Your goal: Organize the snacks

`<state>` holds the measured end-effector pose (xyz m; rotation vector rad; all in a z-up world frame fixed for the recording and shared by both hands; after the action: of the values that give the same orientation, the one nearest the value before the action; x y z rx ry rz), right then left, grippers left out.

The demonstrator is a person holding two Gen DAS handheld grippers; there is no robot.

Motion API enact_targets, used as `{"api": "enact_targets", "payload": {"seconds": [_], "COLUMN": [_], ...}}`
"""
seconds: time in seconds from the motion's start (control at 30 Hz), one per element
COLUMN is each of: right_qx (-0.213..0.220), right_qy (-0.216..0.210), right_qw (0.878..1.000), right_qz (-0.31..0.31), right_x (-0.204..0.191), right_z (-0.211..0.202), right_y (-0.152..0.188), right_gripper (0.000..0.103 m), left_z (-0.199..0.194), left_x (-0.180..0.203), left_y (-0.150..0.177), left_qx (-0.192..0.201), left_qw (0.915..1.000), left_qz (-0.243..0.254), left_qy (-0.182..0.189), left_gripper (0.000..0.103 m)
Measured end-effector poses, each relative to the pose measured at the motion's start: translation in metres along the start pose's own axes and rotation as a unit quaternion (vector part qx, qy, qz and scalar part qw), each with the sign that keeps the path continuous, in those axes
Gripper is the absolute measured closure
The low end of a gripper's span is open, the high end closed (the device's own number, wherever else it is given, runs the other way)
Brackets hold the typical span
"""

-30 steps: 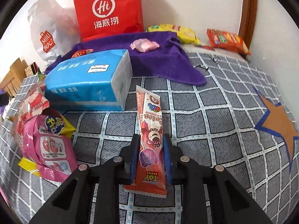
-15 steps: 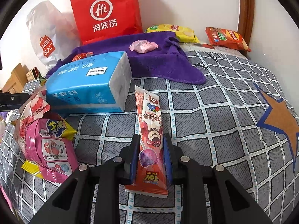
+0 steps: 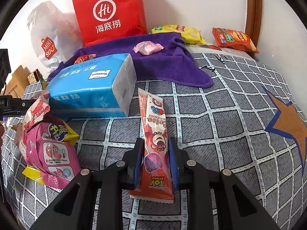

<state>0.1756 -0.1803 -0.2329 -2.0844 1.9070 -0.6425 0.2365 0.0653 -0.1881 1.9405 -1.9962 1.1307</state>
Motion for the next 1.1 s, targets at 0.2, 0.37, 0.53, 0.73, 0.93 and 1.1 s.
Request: {"api": "enact_targets", "payload": {"seconds": [0.2,0.37,0.53,0.73,0.93,1.1], "right_qx": [0.0,0.0,0.013,0.039,0.047,0.051], "right_qy": [-0.009,-0.013,-0.007,-0.01,-0.002,-0.004], "right_qw": [1.0,1.0,1.0,0.999,0.998,0.998], "right_qz": [0.005,0.019,0.02,0.034,0.036,0.033], "right_x": [0.003,0.009,0.01,0.013,0.013,0.008], "right_z": [0.001,0.0,-0.02,-0.056,-0.076,-0.083], "right_y": [0.0,-0.001,-0.005,-0.023,-0.043,-0.059], "right_gripper": [0.076,0.083,0.083,0.083,0.083,0.083], "left_z": [-0.022,-0.042,-0.055,-0.062,-0.072,-0.076], "left_x": [-0.001,0.003,0.01,0.025,0.037,0.042], "left_y": [0.003,0.005,0.006,0.006,0.002,-0.002], "left_qx": [0.016,0.027,0.034,0.036,0.045,0.052], "left_qw": [0.9999,0.9995,0.999,0.9984,0.9976,0.997], "left_qz": [-0.001,0.015,0.026,0.042,0.053,0.056], "left_qy": [0.001,-0.004,-0.012,-0.012,-0.008,-0.009], "left_gripper": [0.059,0.059,0.059,0.059,0.059,0.059]}}
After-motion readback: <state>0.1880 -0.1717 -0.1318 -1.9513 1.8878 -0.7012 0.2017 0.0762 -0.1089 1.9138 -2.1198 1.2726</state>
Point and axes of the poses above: each gripper's, at about its wrist camera, not at the fingertips, and z roughly the way its jaws point, x to its right, y to its underside, the point moved 5 cm from there along z, roughly the way its jaws point, and after that the axes turned 15 degrees about y, right-handed, at the moved point
